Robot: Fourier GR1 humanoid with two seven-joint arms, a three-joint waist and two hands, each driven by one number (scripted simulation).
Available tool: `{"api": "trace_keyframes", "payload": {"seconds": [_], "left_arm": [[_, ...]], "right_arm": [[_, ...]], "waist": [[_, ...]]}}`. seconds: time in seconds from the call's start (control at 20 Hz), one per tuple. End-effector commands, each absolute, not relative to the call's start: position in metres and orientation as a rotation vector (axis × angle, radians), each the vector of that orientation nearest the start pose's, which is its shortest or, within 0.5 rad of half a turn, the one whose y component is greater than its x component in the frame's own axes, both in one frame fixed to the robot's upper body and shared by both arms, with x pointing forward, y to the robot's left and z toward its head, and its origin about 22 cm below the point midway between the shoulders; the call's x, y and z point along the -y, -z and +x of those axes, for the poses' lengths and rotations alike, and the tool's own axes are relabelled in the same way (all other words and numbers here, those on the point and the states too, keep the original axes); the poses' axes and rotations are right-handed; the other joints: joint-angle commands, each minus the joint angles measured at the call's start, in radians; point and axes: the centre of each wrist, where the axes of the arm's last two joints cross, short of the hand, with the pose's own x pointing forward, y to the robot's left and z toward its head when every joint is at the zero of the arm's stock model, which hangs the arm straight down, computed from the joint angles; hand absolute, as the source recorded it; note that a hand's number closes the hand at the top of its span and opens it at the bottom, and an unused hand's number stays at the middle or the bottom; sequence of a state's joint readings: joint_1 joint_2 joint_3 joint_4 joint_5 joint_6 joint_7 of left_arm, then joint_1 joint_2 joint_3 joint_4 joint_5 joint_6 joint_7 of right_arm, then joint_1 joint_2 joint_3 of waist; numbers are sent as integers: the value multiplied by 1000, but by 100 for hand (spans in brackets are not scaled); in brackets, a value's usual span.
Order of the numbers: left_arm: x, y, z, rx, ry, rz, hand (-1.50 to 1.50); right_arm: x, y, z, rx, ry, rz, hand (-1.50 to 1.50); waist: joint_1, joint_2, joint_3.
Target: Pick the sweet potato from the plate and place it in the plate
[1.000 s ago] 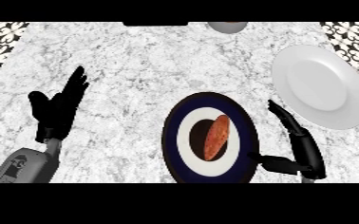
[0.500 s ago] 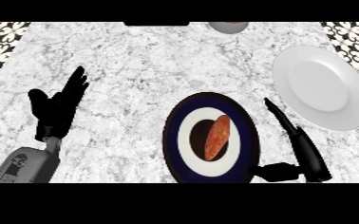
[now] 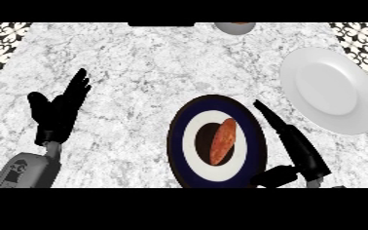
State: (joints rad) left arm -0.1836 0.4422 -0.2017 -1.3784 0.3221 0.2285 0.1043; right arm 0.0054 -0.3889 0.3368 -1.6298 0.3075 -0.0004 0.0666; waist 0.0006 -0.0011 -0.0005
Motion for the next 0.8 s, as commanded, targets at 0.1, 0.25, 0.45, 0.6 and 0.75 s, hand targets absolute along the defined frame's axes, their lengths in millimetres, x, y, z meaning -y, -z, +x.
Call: {"api": "trace_keyframes", "payload": {"seconds": [0.1,0.25,0.45,0.6,0.75], "left_arm": [[-266,-11,289,1409,74,193,0],[-293,-29,273,1413,87,178,0],[-282,-20,278,1406,71,168,0],[-288,-20,275,1405,84,198,0],[-290,-22,295,1394,98,170,0]], "right_arm": [[224,-1,233,1338,-921,-338,-150],[204,-8,235,1298,-973,-360,-150],[208,-16,249,1263,-1021,-333,-150],[187,-26,265,1229,-1021,-345,-150],[196,-3,271,1199,-1034,-332,-150]], "waist": [[-1,2,0],[5,0,0],[1,1,1],[3,1,1],[1,2,1]]}}
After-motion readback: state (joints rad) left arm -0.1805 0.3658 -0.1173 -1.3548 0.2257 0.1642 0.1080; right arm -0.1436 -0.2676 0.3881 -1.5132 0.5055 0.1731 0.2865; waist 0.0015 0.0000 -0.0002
